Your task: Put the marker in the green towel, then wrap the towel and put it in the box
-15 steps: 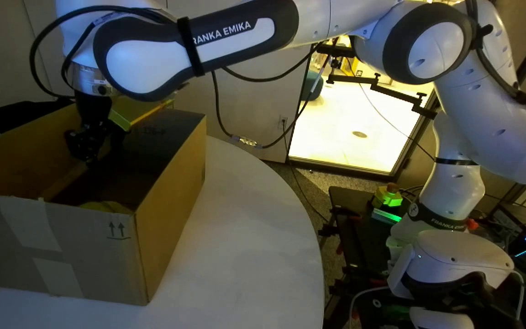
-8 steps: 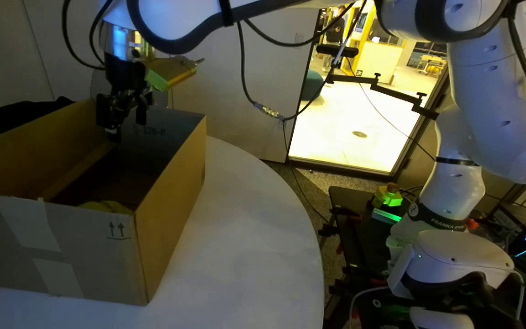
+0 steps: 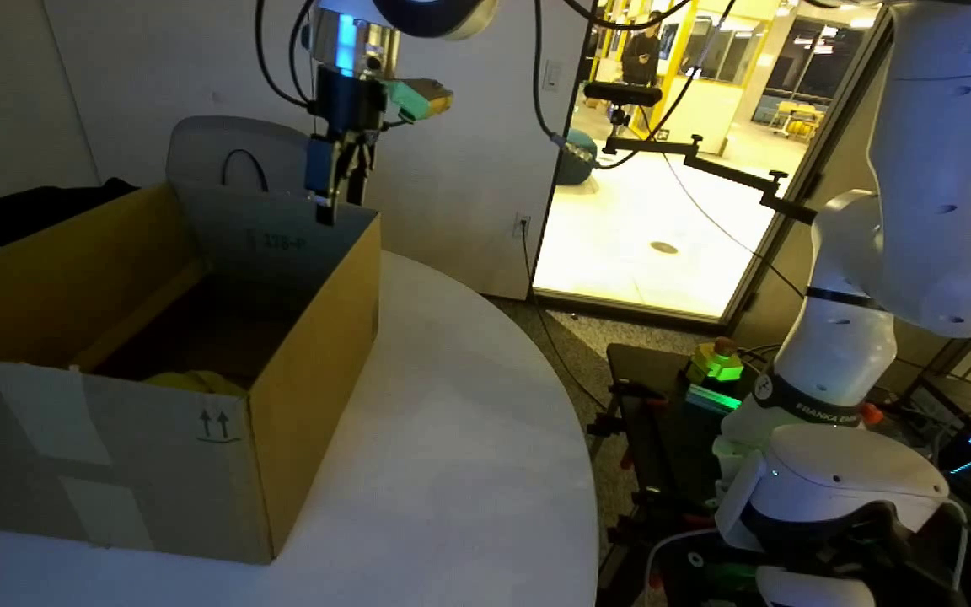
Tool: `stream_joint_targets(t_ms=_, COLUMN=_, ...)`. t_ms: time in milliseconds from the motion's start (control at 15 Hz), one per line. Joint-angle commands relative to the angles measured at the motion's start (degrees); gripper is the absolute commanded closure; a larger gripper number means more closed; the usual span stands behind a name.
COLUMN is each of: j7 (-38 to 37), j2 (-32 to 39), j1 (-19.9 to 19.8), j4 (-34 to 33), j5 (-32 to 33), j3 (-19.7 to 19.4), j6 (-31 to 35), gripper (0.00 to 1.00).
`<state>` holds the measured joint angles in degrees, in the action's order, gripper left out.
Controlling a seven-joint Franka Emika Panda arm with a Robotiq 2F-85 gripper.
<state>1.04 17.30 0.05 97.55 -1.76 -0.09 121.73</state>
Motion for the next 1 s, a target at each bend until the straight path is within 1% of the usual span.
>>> stream_joint_targets(t_ms=0, j7=6.1, j2=-10.9, j1=-3.0, j4=14.2, j5=-3.4, j3=-0.1, j6=1.6, gripper=0.00)
stream_joint_targets(t_ms=200, j7=11.3, j2=-17.6, j1=-4.8, j4=23.7, j5=-4.9, j3=-1.4, j6=1.1, gripper=0.00)
stream_joint_targets(t_ms=400, j7=17.0, j2=-24.6, j1=-6.0, j4=33.7, j5=-5.4, j3=-3.7, j6=0.9, gripper=0.00)
stream_joint_targets(t_ms=600, j7=22.6, j2=-31.6, j1=-7.0, j4=43.5, j5=-5.2, j3=-7.1, j6=1.4, gripper=0.00)
stream_joint_targets(t_ms=867, j7=28.7, j2=-41.8, j1=-9.0, j4=56.1, j5=-2.2, j3=-12.4, j6=2.5, gripper=0.00)
stream_joint_targets(t_ms=933, j7=25.4, j2=-34.2, j1=-7.4, j4=48.7, j5=-3.0, j3=-11.4, j6=0.3, gripper=0.00)
